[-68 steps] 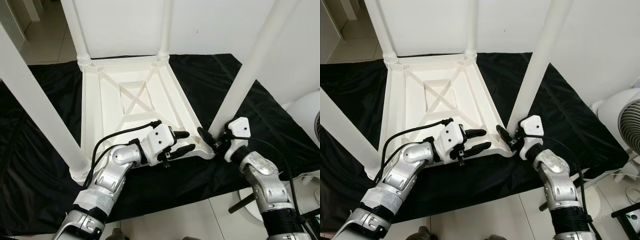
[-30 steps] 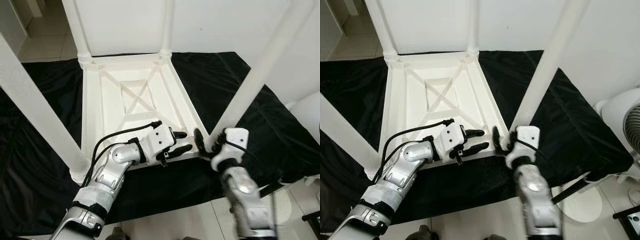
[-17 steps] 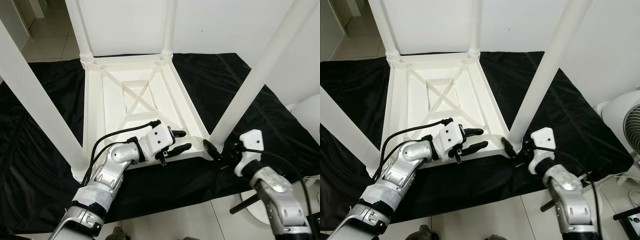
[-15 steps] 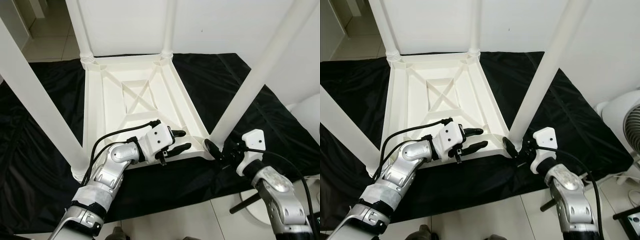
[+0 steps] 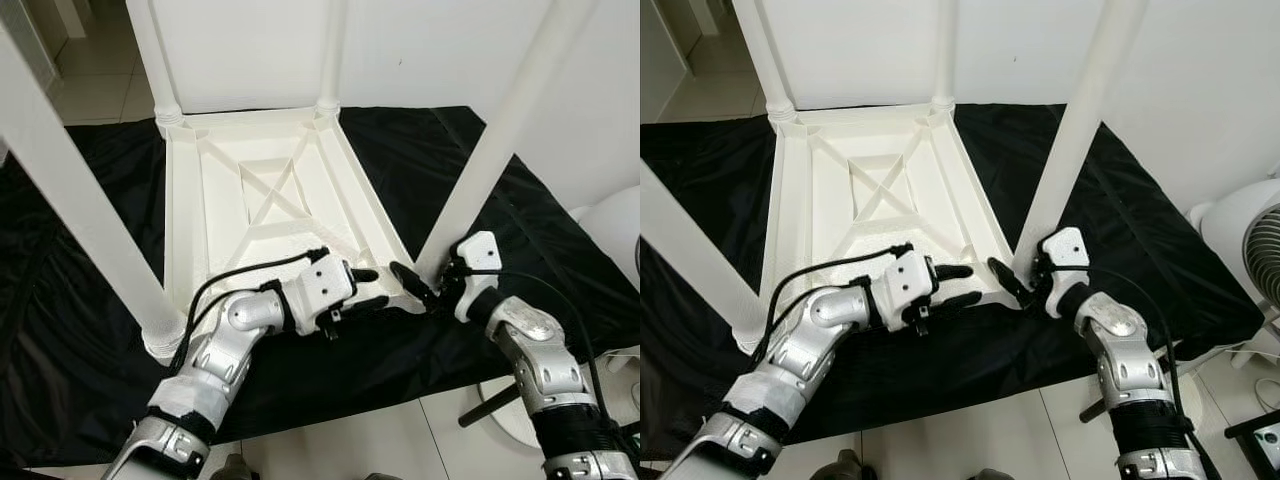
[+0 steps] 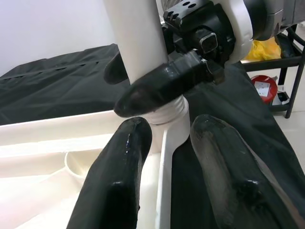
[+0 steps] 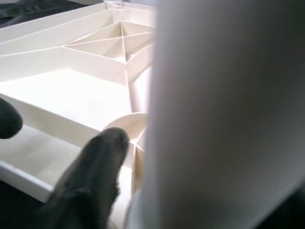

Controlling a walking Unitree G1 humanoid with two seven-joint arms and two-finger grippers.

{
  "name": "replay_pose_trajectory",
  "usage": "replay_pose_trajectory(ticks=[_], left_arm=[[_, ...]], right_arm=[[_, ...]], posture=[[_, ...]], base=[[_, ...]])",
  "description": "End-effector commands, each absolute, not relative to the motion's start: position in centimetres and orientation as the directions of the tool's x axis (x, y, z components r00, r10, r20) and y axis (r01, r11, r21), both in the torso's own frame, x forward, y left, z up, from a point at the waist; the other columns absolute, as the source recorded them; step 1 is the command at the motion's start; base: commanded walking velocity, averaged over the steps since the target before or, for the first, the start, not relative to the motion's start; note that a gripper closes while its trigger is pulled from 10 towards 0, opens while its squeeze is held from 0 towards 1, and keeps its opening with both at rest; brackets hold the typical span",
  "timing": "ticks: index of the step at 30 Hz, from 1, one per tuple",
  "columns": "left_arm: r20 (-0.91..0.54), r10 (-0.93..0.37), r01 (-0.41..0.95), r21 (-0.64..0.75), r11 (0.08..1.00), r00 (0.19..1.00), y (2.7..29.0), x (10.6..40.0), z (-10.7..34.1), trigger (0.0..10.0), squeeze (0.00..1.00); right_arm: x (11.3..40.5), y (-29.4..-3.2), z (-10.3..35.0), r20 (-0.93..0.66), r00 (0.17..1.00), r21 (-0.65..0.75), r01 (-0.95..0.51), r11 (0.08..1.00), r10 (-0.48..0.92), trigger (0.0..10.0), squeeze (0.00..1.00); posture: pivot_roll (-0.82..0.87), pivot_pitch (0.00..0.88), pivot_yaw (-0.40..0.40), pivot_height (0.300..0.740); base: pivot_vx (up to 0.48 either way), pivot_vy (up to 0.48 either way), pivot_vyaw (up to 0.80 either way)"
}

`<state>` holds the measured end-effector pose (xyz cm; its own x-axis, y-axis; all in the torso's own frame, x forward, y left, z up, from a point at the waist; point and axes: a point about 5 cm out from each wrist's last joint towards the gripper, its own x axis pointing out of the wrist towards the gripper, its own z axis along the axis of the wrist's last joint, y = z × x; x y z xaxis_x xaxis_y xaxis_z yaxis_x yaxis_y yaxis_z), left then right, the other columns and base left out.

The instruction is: Building children table

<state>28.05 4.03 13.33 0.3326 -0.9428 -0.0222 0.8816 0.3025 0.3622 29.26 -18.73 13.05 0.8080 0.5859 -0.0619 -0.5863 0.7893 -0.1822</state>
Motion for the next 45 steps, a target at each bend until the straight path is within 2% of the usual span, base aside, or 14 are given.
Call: replay_pose_trajectory(ticks=[1,10,11,17,20,24,26,30,35,40,41,42,43,45], left_arm=[[-0.016,-0.944,0.883,0.359,0.303,0.331,3.9,27.8,13.3,10.0,0.00],[-0.018,-0.940,0.881,0.353,0.314,0.342,4.0,27.9,13.1,10.0,0.00],[-0.019,-0.938,0.879,0.356,0.317,0.346,4.1,27.9,13.1,10.0,0.00],[-0.014,-0.931,0.871,0.361,0.334,0.364,4.8,28.0,13.3,10.0,0.00],[-0.011,-0.912,0.852,0.364,0.377,0.409,5.4,28.6,13.4,10.0,0.00],[0.013,-0.900,0.843,0.344,0.413,0.436,5.6,28.9,13.8,10.0,0.00],[0.012,-0.896,0.843,0.332,0.423,0.444,5.6,28.9,13.8,10.0,0.00],[0.012,-0.896,0.843,0.332,0.423,0.444,5.6,28.9,13.8,10.0,0.00],[-0.016,-0.890,0.852,0.297,0.432,0.456,5.0,29.2,13.6,10.0,0.00],[-0.021,-0.893,0.861,0.275,0.428,0.450,4.9,29.3,13.7,10.0,0.00],[-0.019,-0.895,0.861,0.282,0.424,0.447,4.9,29.3,13.8,10.0,0.00],[-0.019,-0.895,0.861,0.282,0.424,0.447,4.9,29.3,13.8,10.0,0.00],[-0.017,-0.896,0.860,0.288,0.420,0.444,4.9,29.2,13.8,10.0,0.00],[-0.011,-0.902,0.860,0.308,0.408,0.432,4.9,29.1,13.9,10.0,0.00]], right_arm=[[29.2,-18.2,12.5,-0.083,0.785,-0.180,-0.618,0.765,0.614,0.0,0.00],[28.5,-17.8,12.0,-0.043,0.796,-0.138,-0.604,0.785,0.604,0.0,0.00],[28.3,-17.5,12.1,-0.021,0.802,-0.117,-0.595,0.795,0.597,10.0,0.00],[28.2,-16.9,12.8,0.034,0.864,-0.089,-0.498,0.862,0.503,10.0,0.00],[28.0,-17.1,12.8,0.026,0.935,-0.083,-0.351,0.933,0.354,10.0,0.00],[27.3,-16.9,12.8,0.039,0.962,-0.061,-0.268,0.961,0.271,10.0,0.00],[26.8,-16.8,12.6,0.030,0.993,-0.022,-0.110,0.994,0.110,10.0,0.00],[26.8,-16.8,12.6,0.030,0.993,-0.022,-0.110,0.994,0.110,10.0,0.00],[26.0,-14.8,12.1,-0.014,0.976,0.064,0.216,0.974,-0.215,10.0,0.00],[26.2,-13.1,12.7,0.004,0.979,0.108,0.201,0.974,-0.203,10.0,0.00],[26.2,-12.7,13.1,0.026,0.984,0.116,0.173,0.978,-0.178,10.0,0.82],[26.2,-12.7,13.1,0.026,0.984,0.116,0.173,0.978,-0.178,10.0,0.82],[26.1,-12.6,13.5,0.049,0.988,0.113,0.143,0.983,-0.149,10.0,1.00],[26.0,-12.8,13.8,0.070,0.989,0.118,0.121,0.986,-0.130,10.0,1.00]], posture=[[0.02,0.000,-0.022,0.740],[0.01,0.000,-0.016,0.740],[0.01,0.000,-0.015,0.740],[0.00,0.000,-0.012,0.740],[0.01,0.009,-0.017,0.740],[0.01,0.009,-0.015,0.740],[0.01,0.012,-0.020,0.740],[0.01,0.012,-0.020,0.740],[0.01,0.002,-0.027,0.740],[0.01,0.000,-0.023,0.740],[0.01,0.000,-0.023,0.740],[0.01,0.000,-0.023,0.740],[0.01,0.000,-0.023,0.740],[0.01,0.000,-0.026,0.740]], base=[[0.000,0.000,0.00],[0.000,0.000,0.00],[0.000,0.000,0.00],[0.000,0.000,0.00],[0.000,0.000,0.00],[0.000,0.000,0.00],[0.000,0.000,0.00],[0.000,0.000,0.00],[0.000,0.000,0.00],[0.000,0.000,0.00],[0.000,0.000,0.00],[0.000,0.000,0.00],[0.000,0.000,0.00],[0.000,0.000,0.00]])
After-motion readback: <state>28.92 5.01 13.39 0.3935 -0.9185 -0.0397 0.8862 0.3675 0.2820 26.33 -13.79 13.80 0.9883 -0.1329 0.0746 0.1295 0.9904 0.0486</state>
